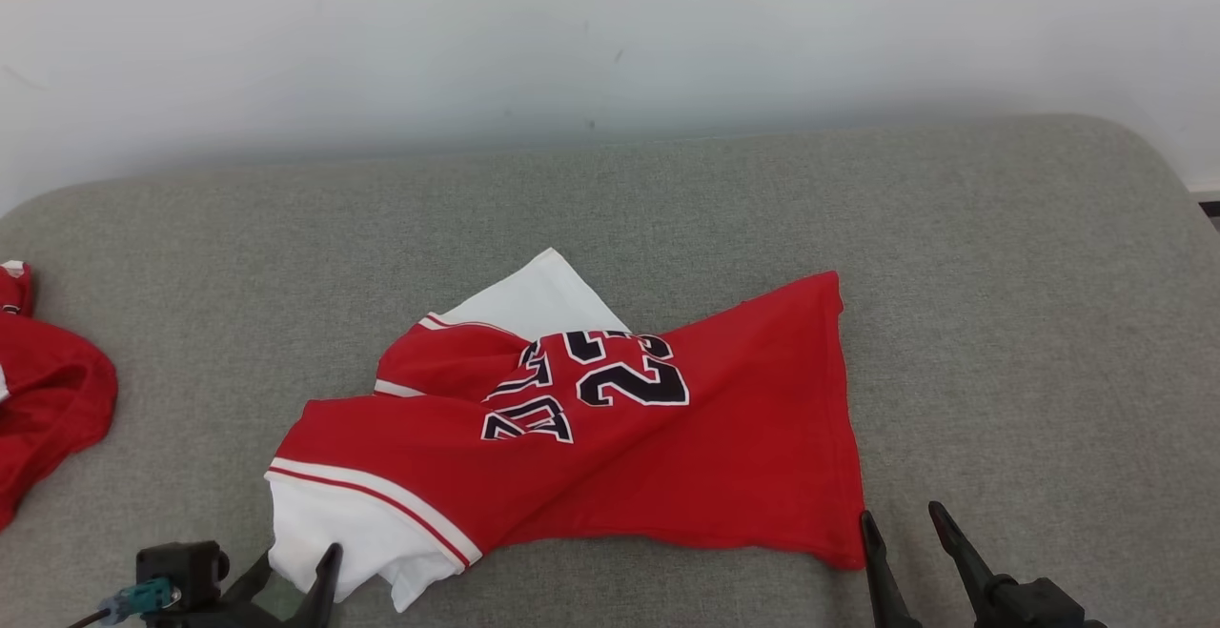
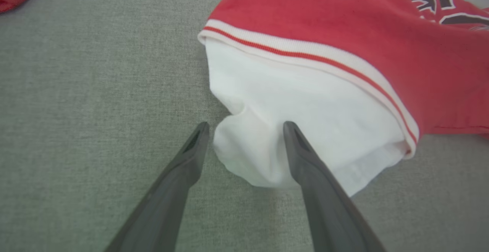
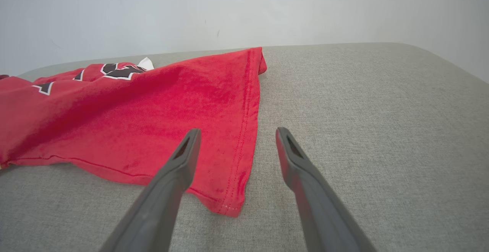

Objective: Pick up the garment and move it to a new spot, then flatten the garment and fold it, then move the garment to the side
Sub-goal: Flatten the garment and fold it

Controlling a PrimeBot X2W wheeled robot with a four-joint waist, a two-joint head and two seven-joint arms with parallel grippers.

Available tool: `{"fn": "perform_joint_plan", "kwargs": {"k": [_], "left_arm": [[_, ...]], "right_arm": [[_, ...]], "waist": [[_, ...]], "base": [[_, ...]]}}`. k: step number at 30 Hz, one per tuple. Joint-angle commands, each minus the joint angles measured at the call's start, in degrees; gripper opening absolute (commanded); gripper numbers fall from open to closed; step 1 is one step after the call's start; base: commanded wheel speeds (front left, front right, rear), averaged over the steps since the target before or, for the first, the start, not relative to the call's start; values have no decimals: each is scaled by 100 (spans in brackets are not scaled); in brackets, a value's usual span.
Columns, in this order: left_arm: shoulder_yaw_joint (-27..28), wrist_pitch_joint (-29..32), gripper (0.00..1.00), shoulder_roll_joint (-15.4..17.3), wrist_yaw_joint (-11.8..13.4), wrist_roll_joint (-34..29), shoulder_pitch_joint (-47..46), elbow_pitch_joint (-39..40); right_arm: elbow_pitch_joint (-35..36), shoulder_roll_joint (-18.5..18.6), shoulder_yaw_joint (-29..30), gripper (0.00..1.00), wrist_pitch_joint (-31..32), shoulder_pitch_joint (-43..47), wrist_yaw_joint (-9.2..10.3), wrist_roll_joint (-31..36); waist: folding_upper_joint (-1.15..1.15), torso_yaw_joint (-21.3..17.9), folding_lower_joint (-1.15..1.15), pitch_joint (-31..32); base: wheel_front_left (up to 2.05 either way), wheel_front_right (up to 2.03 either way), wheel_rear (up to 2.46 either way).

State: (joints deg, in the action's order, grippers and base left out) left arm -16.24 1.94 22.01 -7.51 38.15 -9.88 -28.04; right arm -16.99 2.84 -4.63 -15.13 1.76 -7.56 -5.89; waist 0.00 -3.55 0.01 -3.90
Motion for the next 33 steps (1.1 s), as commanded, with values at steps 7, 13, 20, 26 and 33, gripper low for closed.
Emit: {"fn": "perform_joint_plan", "kwargs": {"k": [7,13,20,26,33], "left_arm": [[-138,37,38,143,40,-36,110,391],[-124,41,0,109,178,10,243,493],[-48,-303,0,-10,501,-44,624,842],[-82,-585,0,-162,555,-29,892,1010],[-145,-700,0,-230,518,-61,770,944]], "right_arm": [[16,8,-25,100,-2,-18,15,26],[21,8,-45,100,-2,-57,15,23],[-173,7,228,100,110,-146,15,-10],[-374,6,361,100,737,-271,15,-90],[-707,8,54,100,1340,-390,15,-215]], "waist": [[0,84,-1,22],[0,75,-1,0],[0,81,-1,-178],[0,107,-1,-275],[0,203,-1,-323]], "base": [[0,0,0],[0,0,0],[0,0,0],[0,0,0],[0,0,0]]}}
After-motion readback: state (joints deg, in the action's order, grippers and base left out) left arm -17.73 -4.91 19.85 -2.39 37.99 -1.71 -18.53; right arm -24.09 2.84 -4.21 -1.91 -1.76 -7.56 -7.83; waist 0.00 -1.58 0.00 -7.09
